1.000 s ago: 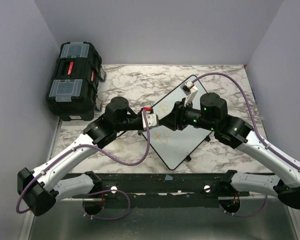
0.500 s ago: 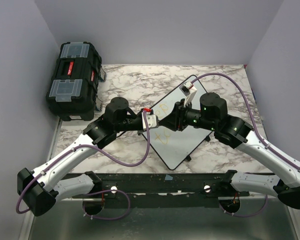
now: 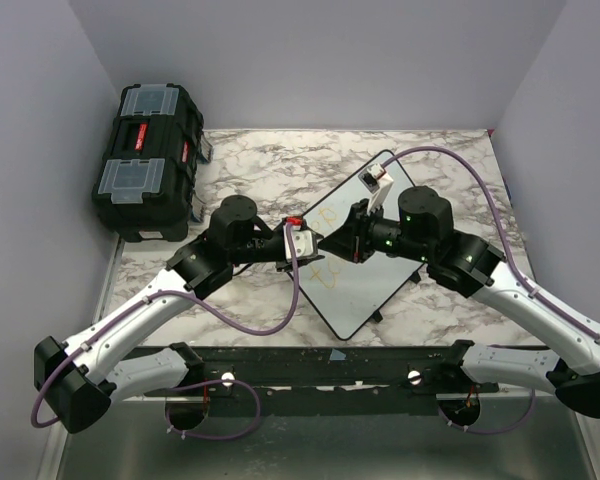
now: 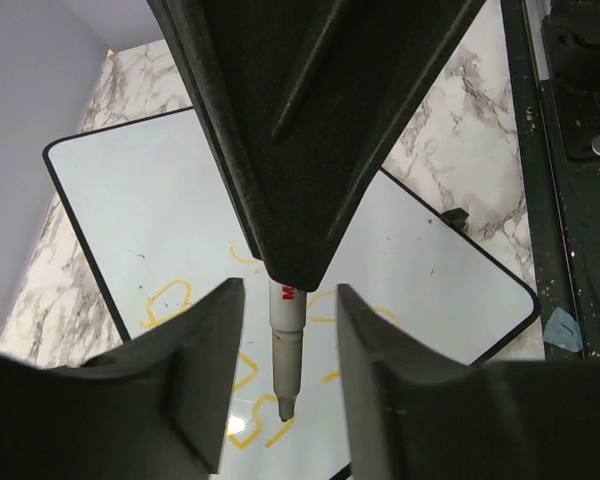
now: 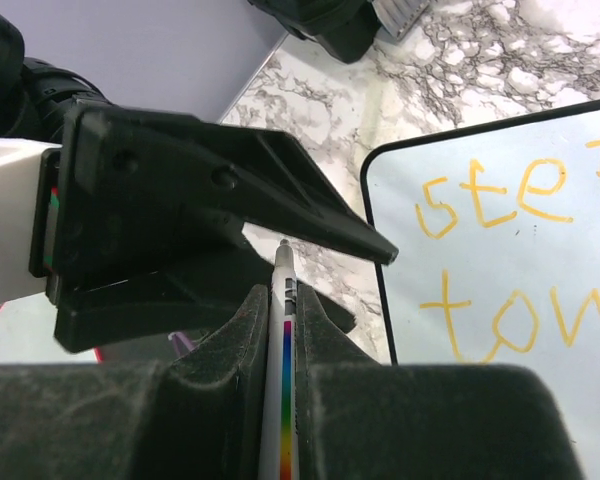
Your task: Write a sentence on the whiteboard
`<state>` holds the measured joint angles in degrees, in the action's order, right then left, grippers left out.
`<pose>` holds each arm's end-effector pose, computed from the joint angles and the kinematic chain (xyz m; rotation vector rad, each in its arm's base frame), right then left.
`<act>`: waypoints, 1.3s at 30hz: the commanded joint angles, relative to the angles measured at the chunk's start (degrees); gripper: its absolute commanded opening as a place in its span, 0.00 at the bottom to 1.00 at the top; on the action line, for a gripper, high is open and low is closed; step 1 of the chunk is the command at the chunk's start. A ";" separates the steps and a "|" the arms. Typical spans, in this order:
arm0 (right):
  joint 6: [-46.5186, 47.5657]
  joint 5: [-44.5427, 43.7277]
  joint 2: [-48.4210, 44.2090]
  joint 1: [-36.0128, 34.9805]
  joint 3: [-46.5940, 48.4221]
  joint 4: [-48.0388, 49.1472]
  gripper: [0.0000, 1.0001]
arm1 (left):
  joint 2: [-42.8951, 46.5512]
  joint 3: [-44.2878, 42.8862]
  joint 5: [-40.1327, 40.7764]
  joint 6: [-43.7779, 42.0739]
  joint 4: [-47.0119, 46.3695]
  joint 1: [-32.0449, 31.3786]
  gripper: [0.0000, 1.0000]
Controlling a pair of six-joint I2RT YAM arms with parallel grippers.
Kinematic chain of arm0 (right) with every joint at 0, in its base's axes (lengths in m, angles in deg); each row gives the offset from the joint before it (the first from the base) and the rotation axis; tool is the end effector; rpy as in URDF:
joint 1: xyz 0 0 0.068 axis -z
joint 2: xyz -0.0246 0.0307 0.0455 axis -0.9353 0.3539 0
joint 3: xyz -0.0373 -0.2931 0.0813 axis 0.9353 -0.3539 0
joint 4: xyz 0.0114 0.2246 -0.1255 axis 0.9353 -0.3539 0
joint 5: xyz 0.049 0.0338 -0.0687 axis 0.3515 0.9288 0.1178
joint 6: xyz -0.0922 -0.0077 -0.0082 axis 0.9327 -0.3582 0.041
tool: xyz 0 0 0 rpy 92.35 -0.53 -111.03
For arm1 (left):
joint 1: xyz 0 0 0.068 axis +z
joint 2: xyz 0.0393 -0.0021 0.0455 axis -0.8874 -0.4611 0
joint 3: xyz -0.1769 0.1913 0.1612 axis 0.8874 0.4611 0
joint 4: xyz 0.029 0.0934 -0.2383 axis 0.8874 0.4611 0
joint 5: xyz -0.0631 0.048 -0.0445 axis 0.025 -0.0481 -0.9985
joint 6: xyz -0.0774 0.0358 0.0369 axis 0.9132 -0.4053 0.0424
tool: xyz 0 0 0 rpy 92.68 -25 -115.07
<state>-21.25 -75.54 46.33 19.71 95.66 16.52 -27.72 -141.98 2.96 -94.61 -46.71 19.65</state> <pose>0.1577 0.2121 0.4115 -0.5238 1.9611 1.1035 0.1536 -0.2091 0.3687 1.4033 1.2235 -0.7566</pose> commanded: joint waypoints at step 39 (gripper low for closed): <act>0.66 -33.91 -5.79 -0.45 -6.79 -10.48 0.01 | -33.37 -22.27 -13.59 42.78 6.83 22.59 0.48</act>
<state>-21.16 -107.78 40.78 19.47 89.87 6.13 -57.21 -161.37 -3.78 -55.08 -40.50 41.53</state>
